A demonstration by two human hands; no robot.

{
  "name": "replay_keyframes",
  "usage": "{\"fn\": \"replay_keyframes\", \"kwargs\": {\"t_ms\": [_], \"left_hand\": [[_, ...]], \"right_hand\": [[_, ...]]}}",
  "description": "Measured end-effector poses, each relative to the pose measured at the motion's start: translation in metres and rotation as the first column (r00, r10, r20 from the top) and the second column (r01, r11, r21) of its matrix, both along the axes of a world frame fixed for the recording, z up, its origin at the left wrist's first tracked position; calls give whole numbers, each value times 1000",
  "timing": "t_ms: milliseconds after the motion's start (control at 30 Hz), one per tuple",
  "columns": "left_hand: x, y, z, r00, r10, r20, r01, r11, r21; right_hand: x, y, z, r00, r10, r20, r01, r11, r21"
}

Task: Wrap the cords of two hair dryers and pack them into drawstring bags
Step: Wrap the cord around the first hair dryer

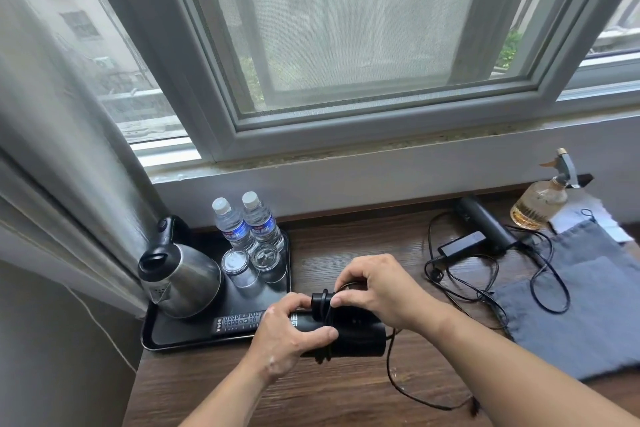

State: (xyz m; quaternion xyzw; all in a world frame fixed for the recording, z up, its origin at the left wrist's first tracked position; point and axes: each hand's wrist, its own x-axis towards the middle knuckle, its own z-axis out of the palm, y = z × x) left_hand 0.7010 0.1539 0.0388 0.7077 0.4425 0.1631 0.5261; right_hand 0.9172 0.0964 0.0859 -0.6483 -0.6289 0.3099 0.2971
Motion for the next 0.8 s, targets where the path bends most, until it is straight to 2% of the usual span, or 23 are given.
{"fn": "replay_keyframes", "kwargs": {"t_ms": [200,500,800], "left_hand": [[-3,5,5,998,25,51,-24,1000,-19],[-10,21,1,997,77,18,-77,996,-37],[-22,20,1,996,65,52,-59,992,-109]], "right_hand": [[13,0,9,996,-31,-88,27,998,-49],[48,-2,25,982,143,121,-114,968,-225],[74,-10,16,981,147,126,-96,934,-345]]}}
